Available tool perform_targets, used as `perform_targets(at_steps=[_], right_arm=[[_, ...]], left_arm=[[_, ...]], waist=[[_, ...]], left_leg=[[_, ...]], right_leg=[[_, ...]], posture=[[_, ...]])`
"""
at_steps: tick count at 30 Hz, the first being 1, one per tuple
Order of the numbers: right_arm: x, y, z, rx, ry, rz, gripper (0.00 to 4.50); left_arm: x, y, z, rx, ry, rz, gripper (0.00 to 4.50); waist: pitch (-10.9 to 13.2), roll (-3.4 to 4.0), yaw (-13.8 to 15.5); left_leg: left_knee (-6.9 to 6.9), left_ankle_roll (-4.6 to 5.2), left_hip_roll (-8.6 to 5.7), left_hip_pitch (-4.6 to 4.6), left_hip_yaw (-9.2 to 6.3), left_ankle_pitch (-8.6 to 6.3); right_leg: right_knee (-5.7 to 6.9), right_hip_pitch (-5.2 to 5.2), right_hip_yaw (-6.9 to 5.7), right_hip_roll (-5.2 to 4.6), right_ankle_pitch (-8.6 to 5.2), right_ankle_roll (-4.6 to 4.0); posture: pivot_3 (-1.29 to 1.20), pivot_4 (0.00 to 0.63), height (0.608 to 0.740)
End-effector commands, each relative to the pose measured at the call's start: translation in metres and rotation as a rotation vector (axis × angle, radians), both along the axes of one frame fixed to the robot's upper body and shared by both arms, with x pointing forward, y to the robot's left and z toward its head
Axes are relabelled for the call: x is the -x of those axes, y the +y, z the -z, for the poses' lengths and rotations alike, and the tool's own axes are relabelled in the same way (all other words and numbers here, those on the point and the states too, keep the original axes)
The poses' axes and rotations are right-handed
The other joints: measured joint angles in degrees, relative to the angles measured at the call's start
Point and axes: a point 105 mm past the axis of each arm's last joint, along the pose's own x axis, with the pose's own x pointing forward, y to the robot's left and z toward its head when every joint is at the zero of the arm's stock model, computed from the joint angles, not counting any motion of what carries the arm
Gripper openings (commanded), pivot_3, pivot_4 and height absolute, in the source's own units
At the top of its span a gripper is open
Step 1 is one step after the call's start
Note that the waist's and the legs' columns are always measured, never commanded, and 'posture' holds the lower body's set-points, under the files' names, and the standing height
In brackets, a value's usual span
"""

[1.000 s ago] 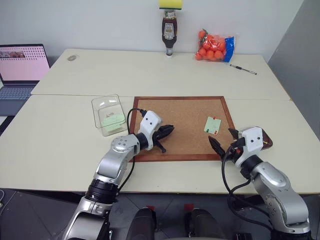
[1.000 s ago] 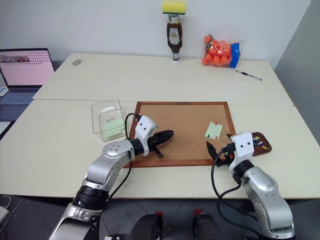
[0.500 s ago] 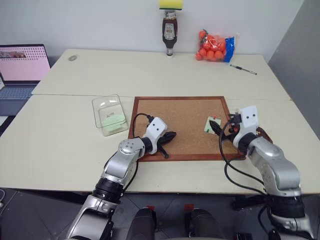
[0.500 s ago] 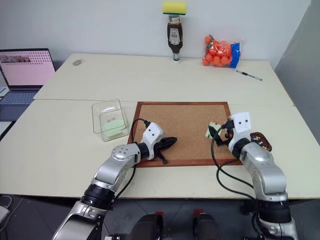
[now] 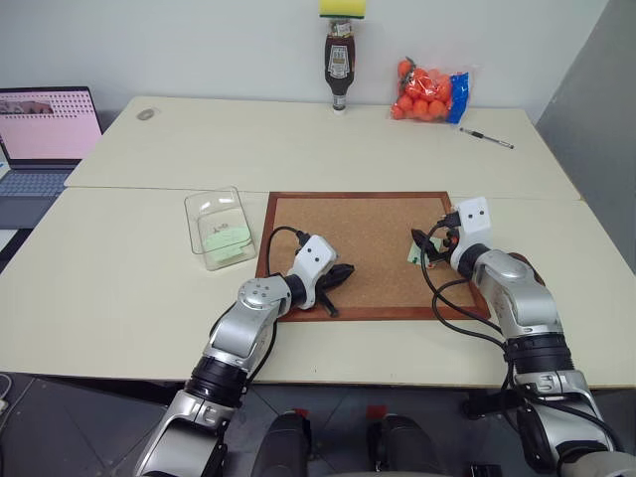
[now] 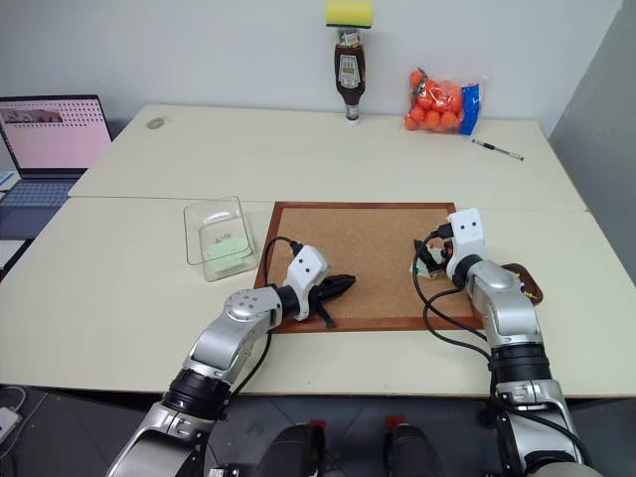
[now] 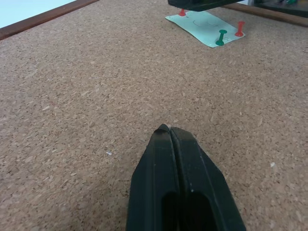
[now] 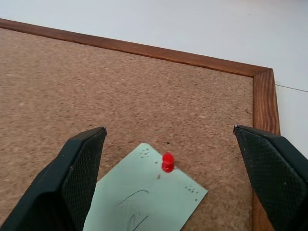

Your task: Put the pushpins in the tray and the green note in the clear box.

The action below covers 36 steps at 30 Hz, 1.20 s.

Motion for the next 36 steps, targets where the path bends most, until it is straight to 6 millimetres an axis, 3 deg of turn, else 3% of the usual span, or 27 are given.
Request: perform_targets(at_steps=[1, 16, 20, 36], right_arm=[[-0.006, 0.001, -0.011, 0.002, -0.046, -0.005, 3.81], [-0.008, -0.004, -0.007, -0.022, -0.038, 0.025, 0.98], [-0.007, -0.001, -0.007, -0.020, -0.042, 0.016, 0.03], [-0.002, 0.013, -0.035, -0.070, -0.182, -0.013, 0.01]], left_arm=[[0.007, -0.007, 0.006, -0.010, 0.024, 0.031, 0.00], [0.008, -0.007, 0.008, -0.017, 0.027, 0.037, 0.00], [0.008, -0.007, 0.009, -0.022, 0.028, 0.037, 0.00], [0.008, -0.004, 0.014, -0.063, 0.035, 0.043, 0.00]], waist=[[0.00, 0.00, 0.00], [0.00, 0.00, -0.02], [0.00, 0.00, 0.01], [0.01, 0.02, -0.11]], left_leg=[[0.00, 0.00, 0.00, 0.00, 0.00, 0.00], [0.00, 0.00, 0.01, 0.00, 0.00, 0.00], [0.00, 0.00, 0.00, 0.00, -0.01, 0.00], [-0.01, 0.00, 0.02, 0.00, 0.00, 0.00]], right_leg=[[0.00, 0.00, 0.00, 0.00, 0.00, 0.00], [0.00, 0.00, 0.00, 0.00, 0.00, 0.00], [0.01, 0.00, 0.00, -0.01, 0.00, 0.00], [0.02, -0.02, 0.01, -0.01, 0.00, 0.00]], posture=[[0.00, 0.150, 0.740], [0.00, 0.150, 0.740], [0.00, 0.150, 0.740], [0.00, 0.150, 0.740]])
